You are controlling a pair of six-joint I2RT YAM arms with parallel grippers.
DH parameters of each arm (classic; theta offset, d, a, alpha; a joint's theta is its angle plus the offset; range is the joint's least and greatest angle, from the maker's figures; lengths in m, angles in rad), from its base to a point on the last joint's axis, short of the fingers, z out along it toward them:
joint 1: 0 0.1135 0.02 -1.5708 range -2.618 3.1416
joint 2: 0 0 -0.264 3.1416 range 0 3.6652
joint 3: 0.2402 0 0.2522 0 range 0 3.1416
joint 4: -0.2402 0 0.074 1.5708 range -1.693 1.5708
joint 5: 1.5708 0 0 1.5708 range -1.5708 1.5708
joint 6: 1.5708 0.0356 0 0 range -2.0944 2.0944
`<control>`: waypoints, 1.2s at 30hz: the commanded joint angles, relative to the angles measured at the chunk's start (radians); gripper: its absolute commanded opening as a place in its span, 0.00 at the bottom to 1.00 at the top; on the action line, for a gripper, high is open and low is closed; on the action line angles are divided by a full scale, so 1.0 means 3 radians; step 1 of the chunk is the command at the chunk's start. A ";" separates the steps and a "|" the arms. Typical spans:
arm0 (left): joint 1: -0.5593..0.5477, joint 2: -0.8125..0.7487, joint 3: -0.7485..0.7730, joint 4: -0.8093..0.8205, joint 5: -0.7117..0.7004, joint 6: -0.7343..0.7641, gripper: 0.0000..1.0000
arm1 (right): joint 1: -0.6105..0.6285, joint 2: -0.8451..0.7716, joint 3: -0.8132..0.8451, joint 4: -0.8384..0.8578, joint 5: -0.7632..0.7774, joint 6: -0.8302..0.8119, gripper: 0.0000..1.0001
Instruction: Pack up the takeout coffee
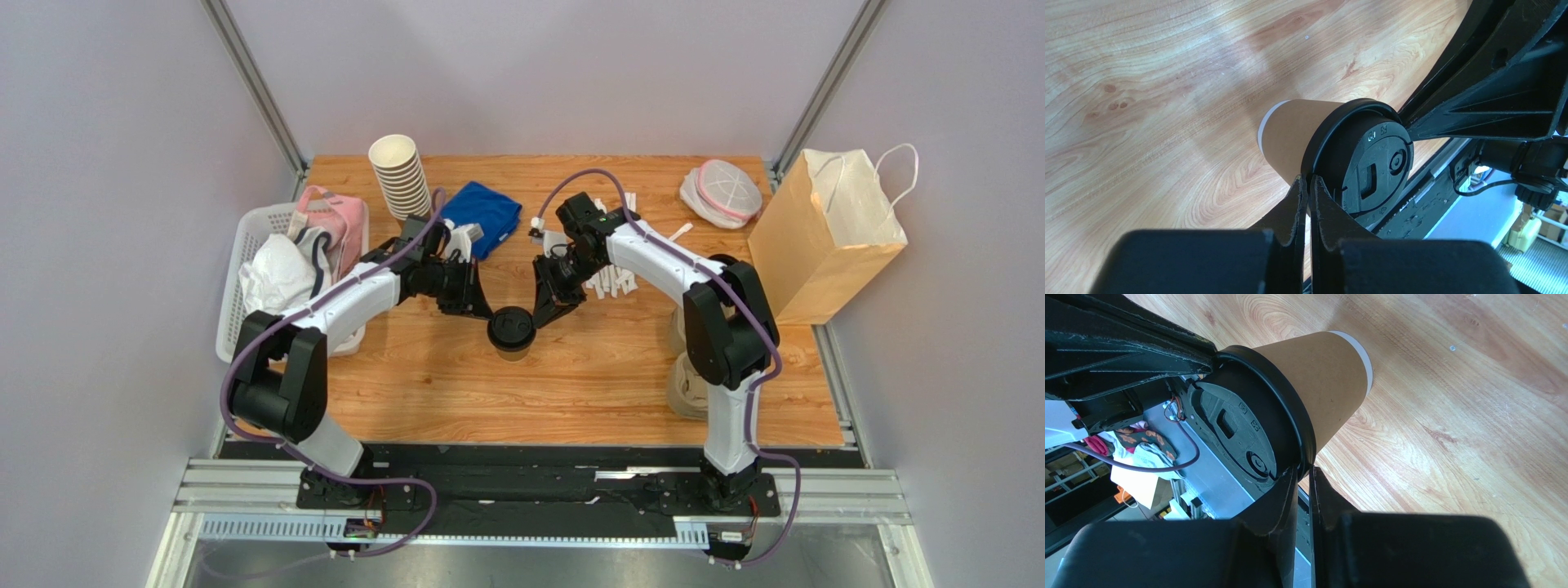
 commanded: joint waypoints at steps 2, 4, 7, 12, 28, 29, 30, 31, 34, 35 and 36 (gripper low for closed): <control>-0.0029 0.0262 -0.0146 -0.0094 -0.0233 0.0174 0.00 | 0.0070 0.0210 -0.0116 0.0056 0.0375 -0.0091 0.08; -0.0029 0.0303 -0.0161 -0.0089 -0.0238 0.0163 0.00 | 0.0070 0.0215 -0.0147 0.0061 0.0380 -0.0097 0.06; -0.0029 0.0370 -0.0187 -0.0084 -0.0289 0.0168 0.00 | 0.0070 0.0235 -0.0177 0.0056 0.0416 -0.0117 0.02; -0.0029 0.0431 -0.0197 -0.0079 -0.0320 0.0179 0.00 | 0.0075 0.0296 -0.0315 0.0118 0.0452 -0.0122 0.00; -0.0029 0.0324 -0.0074 -0.0038 -0.0111 0.0163 0.00 | 0.0081 0.0205 -0.0239 0.0153 0.0283 -0.0102 0.00; -0.0029 0.0309 -0.0064 -0.0048 -0.0106 0.0158 0.00 | 0.0081 0.0189 -0.0239 0.0148 0.0207 -0.0092 0.01; -0.0029 0.0293 -0.0044 -0.0058 -0.0080 0.0168 0.00 | 0.0076 0.0169 -0.0234 0.0148 0.0156 -0.0091 0.01; -0.0029 0.0278 -0.0028 -0.0053 -0.0080 0.0169 0.00 | 0.0081 0.0118 -0.0229 0.0143 0.0089 -0.0097 0.03; -0.0029 0.0186 0.0002 -0.0058 -0.0080 0.0158 0.00 | 0.0081 0.0036 -0.0172 0.0087 0.0073 -0.0122 0.07; -0.0029 0.0166 -0.0003 -0.0058 -0.0080 0.0138 0.00 | 0.0076 -0.0020 -0.0157 0.0082 0.0073 -0.0117 0.08; -0.0029 0.0115 0.0002 -0.0043 -0.0080 0.0128 0.00 | 0.0075 -0.0046 -0.0152 0.0067 0.0073 -0.0127 0.09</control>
